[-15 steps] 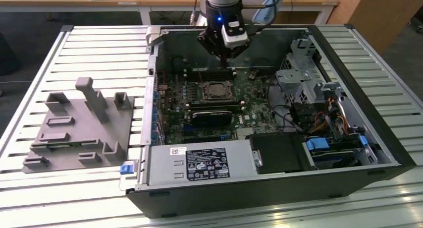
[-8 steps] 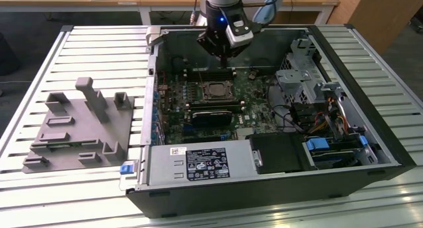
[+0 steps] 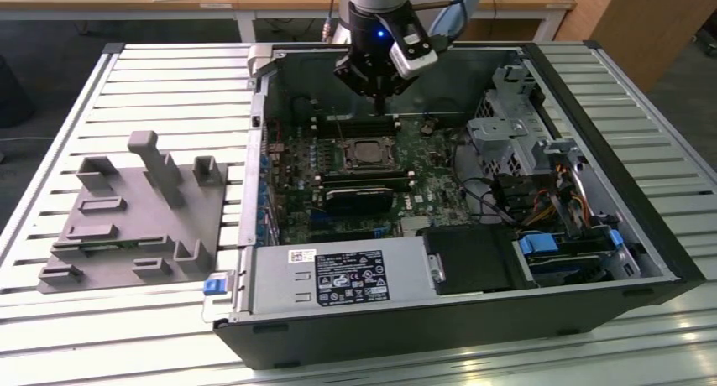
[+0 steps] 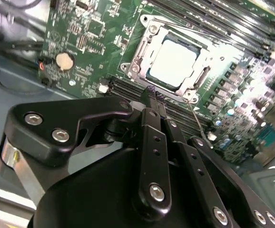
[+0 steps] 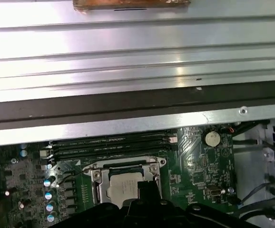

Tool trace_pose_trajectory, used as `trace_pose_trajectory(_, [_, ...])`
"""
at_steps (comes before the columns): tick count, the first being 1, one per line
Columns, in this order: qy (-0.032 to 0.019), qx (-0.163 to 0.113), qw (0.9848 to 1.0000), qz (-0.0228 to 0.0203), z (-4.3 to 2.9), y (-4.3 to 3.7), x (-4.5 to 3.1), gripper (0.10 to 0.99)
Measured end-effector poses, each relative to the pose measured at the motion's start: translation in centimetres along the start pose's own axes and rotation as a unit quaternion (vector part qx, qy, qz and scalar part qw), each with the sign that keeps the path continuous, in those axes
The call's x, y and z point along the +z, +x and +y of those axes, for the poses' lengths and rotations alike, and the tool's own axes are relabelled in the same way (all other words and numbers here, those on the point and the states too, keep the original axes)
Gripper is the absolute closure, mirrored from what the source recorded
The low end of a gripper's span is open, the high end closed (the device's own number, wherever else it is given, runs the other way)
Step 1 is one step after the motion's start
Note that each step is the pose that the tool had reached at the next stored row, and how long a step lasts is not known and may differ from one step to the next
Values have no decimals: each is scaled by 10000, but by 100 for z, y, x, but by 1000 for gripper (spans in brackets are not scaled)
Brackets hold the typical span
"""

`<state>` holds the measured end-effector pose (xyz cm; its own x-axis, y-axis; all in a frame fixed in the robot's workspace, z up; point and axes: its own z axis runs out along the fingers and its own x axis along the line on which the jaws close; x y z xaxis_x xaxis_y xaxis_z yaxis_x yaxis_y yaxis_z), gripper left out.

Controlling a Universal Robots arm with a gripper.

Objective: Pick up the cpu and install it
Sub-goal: 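Install the first cpu locking lever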

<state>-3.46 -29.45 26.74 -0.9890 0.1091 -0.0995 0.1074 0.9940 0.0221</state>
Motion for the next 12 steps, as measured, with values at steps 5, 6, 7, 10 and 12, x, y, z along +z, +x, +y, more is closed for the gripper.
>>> trace_pose_trajectory(5, [-29,-124,9997,199,0,0,0,980])
trace_pose_trajectory(6, [-35,-133,9996,232,-1,0,0,980])
trace_pose_trajectory(7, [-36,-138,9996,246,-6,-1,0,980])
trace_pose_trajectory(10, [-37,-149,9996,253,-44,5,7,980])
trace_pose_trajectory(12, [-38,-155,9996,253,-69,33,8,980])
